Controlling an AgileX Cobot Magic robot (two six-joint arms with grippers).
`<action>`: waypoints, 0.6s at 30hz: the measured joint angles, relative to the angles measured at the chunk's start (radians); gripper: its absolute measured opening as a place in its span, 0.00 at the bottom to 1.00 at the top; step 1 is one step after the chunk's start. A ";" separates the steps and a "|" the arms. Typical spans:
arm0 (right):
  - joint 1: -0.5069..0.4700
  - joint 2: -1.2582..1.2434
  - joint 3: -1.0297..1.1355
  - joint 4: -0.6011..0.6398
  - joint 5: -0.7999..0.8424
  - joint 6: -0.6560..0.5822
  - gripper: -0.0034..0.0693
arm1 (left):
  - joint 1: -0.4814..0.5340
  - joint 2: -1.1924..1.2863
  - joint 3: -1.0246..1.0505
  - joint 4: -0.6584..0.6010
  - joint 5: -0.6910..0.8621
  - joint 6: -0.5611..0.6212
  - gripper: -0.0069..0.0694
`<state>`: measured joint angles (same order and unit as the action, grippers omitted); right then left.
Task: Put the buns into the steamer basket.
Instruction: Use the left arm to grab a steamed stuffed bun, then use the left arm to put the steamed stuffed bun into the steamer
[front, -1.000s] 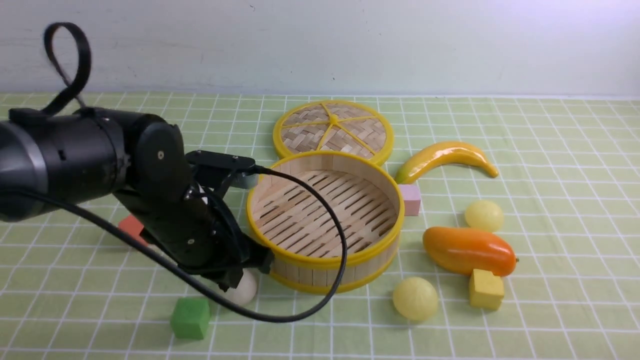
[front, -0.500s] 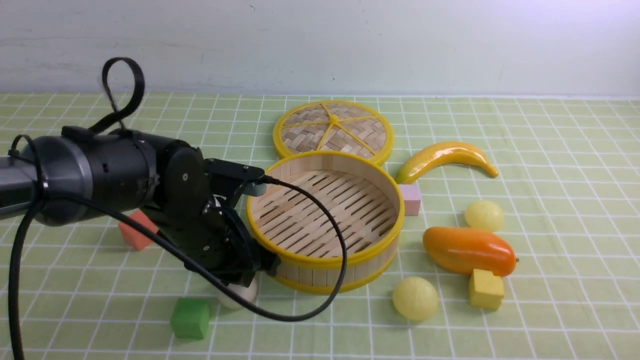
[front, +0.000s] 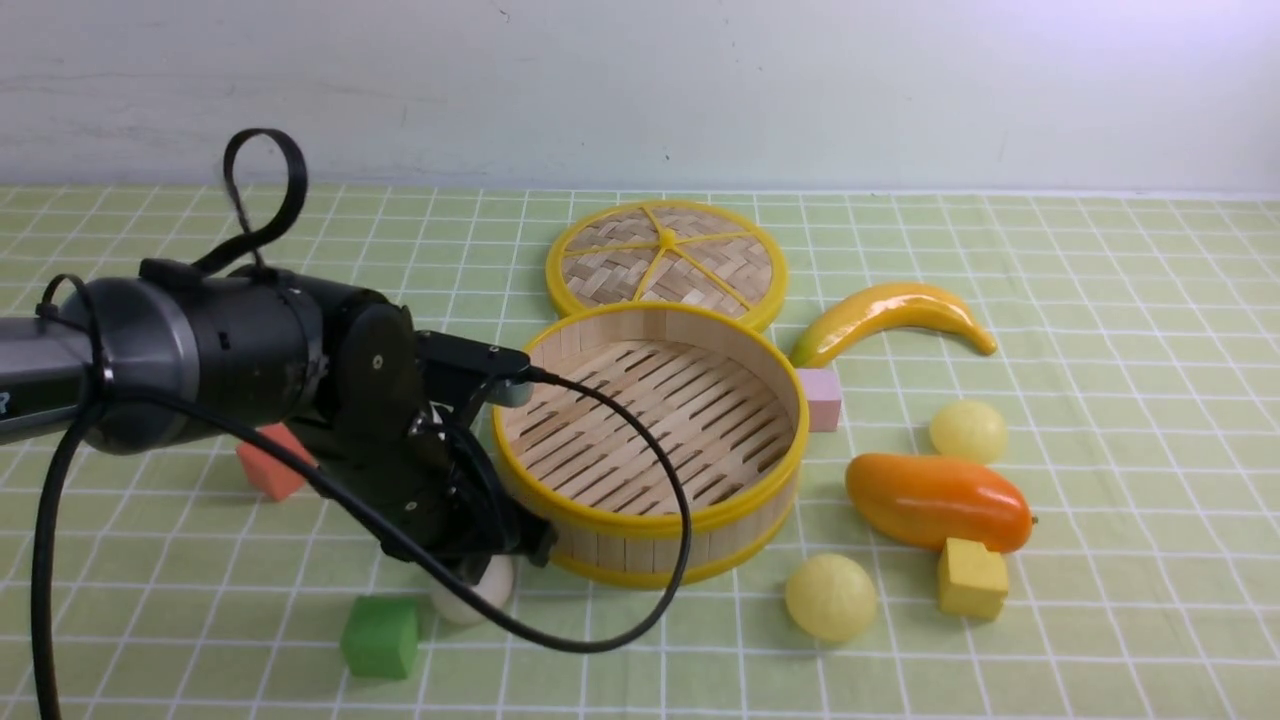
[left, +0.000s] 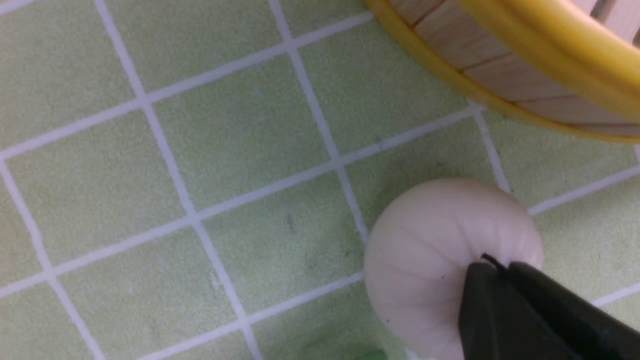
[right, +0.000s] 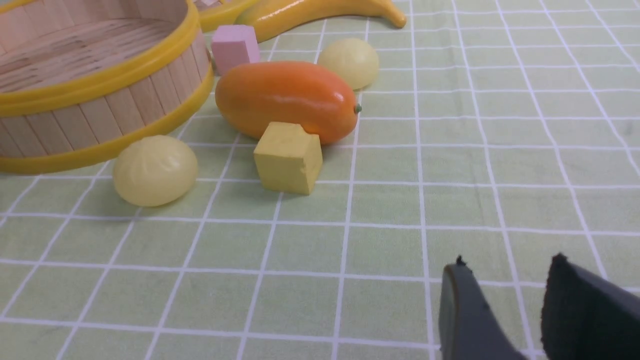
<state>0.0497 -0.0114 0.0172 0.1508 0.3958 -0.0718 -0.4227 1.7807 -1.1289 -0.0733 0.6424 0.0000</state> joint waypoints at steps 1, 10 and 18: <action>0.000 0.000 0.000 0.000 0.000 0.000 0.38 | 0.000 -0.005 0.000 0.001 0.008 0.000 0.07; 0.000 0.000 0.000 0.000 0.000 0.000 0.38 | -0.002 -0.123 0.000 0.000 0.069 0.000 0.07; 0.000 0.000 0.000 0.000 0.000 0.000 0.38 | -0.058 -0.243 -0.063 -0.023 0.105 0.000 0.07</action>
<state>0.0497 -0.0114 0.0172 0.1508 0.3958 -0.0718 -0.4810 1.5373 -1.1920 -0.0966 0.7476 0.0000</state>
